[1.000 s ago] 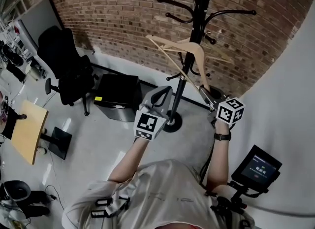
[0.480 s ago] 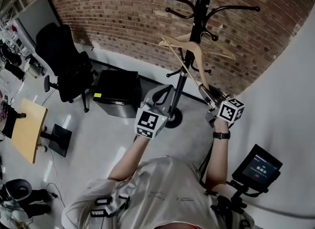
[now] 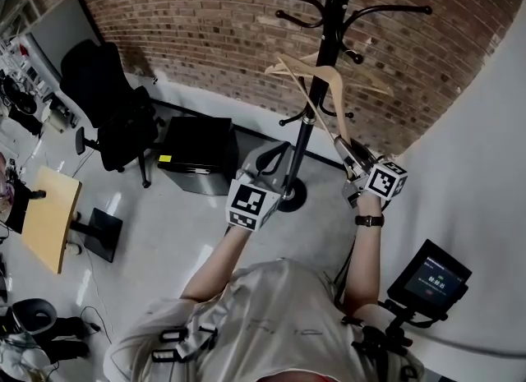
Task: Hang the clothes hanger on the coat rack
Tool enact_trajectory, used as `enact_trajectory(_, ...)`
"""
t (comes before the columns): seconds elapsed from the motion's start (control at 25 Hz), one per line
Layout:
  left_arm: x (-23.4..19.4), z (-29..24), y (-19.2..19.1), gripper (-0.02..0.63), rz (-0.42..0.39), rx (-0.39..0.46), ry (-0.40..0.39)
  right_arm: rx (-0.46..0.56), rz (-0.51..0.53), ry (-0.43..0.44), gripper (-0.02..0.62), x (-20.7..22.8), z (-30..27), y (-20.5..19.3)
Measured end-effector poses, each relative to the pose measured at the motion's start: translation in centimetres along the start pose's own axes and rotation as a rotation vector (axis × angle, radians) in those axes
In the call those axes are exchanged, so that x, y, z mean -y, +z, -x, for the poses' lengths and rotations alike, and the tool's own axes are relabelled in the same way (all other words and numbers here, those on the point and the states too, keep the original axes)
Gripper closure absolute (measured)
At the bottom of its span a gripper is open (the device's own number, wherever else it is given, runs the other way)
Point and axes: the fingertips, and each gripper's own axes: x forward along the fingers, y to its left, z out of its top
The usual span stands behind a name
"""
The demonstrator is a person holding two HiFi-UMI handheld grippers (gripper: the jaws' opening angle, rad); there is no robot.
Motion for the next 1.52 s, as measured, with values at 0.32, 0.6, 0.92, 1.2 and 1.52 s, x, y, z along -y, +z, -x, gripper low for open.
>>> enact_trajectory(0.32, 0.5, 1.8, -0.3, 0.604, -0.005, -0.001, -0.018, 0.22, -0.049, -0.146, 0.399, 1.6, 3.1, -0.2)
enact_trajectory(0.6, 2.2, 4.9, 0.1, 0.604, 0.036, -0.009, -0.062, 0.242, -0.071, -0.217, 0.408, -1.5, 7.1, -3.1)
enact_trajectory(0.92, 6.0, 11.0, 0.4, 0.604, 0.052, 0.009, -0.137, 0.181, 0.03, -0.296, 0.449, -9.6, 9.8, -8.2)
enact_trajectory(1.2, 6.7, 19.0, 1.2, 0.604, 0.109, 0.017, -0.144, 0.112, 0.26, -0.382, 0.571, -20.9, 10.1, -12.6)
enact_trajectory(1.52, 10.5, 30.8, -1.5, 0.604, 0.155, -0.003, -0.171, 0.093, 0.448, -0.575, 0.589, -34.4, 14.1, -18.3)
